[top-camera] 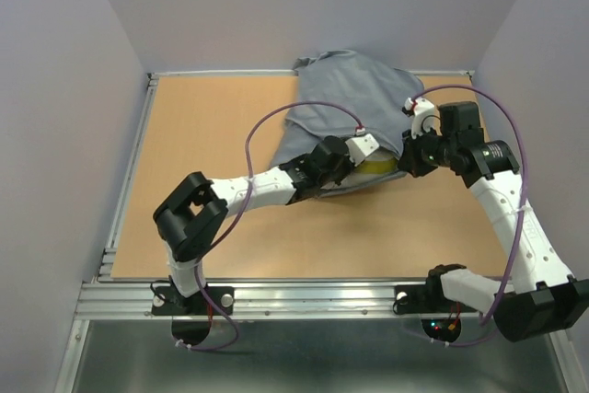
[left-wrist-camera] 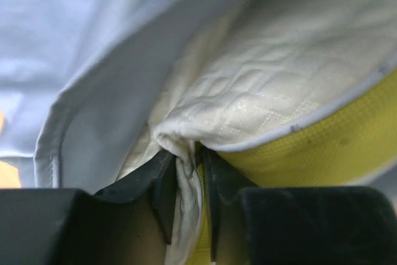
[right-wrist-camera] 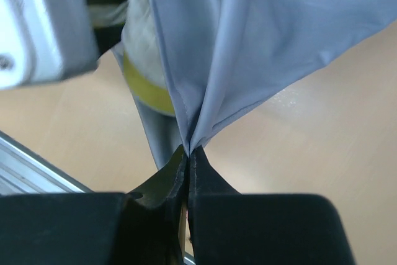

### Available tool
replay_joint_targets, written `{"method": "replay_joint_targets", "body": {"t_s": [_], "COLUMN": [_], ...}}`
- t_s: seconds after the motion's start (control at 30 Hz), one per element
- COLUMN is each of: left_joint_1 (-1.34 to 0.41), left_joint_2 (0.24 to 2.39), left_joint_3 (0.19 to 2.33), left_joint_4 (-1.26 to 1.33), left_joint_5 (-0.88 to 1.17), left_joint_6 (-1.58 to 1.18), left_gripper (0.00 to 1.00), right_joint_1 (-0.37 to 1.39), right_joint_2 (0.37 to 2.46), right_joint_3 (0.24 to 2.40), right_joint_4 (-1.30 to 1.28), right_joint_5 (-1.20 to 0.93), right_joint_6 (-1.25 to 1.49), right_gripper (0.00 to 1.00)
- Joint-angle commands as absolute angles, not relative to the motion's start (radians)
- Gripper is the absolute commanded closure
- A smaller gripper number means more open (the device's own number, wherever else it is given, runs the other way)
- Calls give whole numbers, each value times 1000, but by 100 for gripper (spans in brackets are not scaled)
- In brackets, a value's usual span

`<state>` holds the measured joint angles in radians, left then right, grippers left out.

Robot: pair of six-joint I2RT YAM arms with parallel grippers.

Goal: Put the pillow into the pillowcase

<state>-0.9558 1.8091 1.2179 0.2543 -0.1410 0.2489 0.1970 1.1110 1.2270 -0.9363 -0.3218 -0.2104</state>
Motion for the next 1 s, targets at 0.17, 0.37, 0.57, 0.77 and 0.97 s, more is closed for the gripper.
{"method": "replay_joint_targets", "body": {"t_s": [0.17,0.37,0.57,0.77,0.97], "left_joint_1": [-936,-936,-937,-943,-896], "left_joint_2": [1266,1072,1290,1524,1612], "left_joint_3": [911,845,975,1094,1103], "left_joint_4": [2,69,173,244,287], "left_joint_5": [238,55,34,-41,-121], "left_joint_6": [472,484,523,561,551], "left_gripper": [38,28,28,28,30], "right_joint_1": [199,199,199,199,199], "right_joint_2": [1131,1111,1086,1039,996], "right_joint_3": [1188,1138,1149,1158,1160], "right_joint_4": [-873,-867,-867,-864,-868], "right_joint_5": [-433,-475,-483,-489,-488], "right_joint_6": [-166,-150,-126,-114,-97], "right_gripper": [99,100,100,100,100]}}
